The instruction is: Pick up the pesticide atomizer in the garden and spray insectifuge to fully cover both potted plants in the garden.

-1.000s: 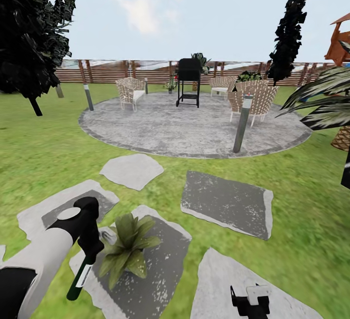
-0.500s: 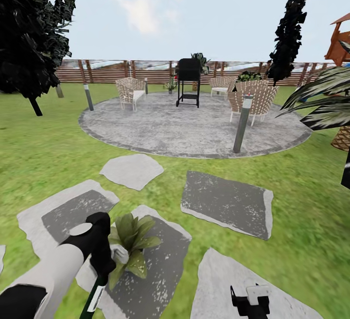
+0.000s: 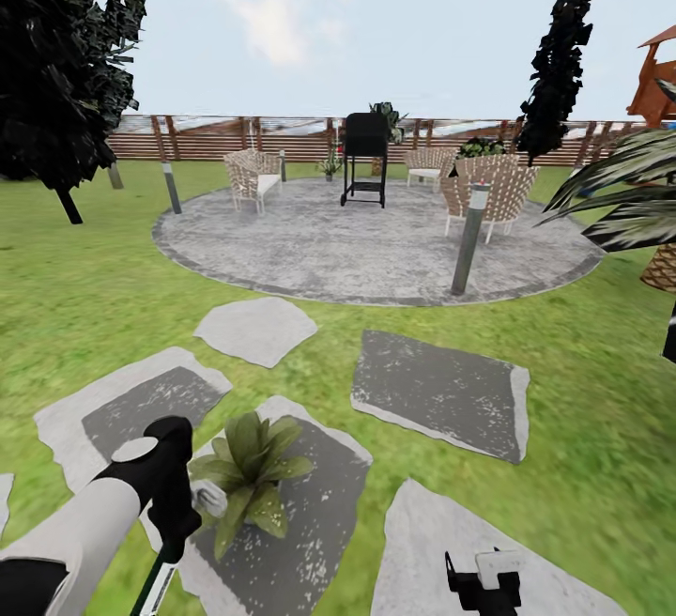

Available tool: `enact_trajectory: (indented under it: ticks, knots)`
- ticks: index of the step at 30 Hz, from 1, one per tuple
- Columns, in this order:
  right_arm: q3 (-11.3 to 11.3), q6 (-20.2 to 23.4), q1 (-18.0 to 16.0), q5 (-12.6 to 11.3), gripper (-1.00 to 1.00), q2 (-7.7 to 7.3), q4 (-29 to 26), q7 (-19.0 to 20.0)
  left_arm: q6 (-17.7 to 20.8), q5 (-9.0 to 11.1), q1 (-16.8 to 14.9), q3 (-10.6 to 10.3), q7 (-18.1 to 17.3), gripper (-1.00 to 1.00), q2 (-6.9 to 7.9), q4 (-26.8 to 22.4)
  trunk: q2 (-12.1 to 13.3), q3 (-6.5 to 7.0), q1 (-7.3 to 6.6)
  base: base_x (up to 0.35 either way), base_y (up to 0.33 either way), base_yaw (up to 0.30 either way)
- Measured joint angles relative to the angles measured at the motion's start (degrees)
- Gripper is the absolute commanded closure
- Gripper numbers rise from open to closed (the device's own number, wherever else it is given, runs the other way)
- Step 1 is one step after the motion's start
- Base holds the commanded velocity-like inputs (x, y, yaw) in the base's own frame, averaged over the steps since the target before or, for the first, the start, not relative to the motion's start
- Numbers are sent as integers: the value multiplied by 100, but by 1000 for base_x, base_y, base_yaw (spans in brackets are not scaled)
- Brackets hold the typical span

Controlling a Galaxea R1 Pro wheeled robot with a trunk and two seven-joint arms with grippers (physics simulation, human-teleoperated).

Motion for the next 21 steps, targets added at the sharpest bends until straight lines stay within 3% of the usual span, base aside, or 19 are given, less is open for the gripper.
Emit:
enact_trajectory:
  ticks: [6,10,15,21]
  knots:
    - [-1,-1,-2,0,-100,0,0,-1,3,1,20,-2,1,100,13,24,0,0,0,0,76,0]
    - [-4,-1,0,-3,-100,0,0,-1,2,3,218,2,1,100,35,2,0,0,0,0,4,-12]
    - [1,-1,-3,0,-100,-1,-2,-1,3,6,272,18,40,100,36,24,0,0,0,0,0,-208]
    - [0,-1,-4,0,-100,0,0,-1,3,0,263,492,197,100,45,-38,0,0,0,0,0,-150]
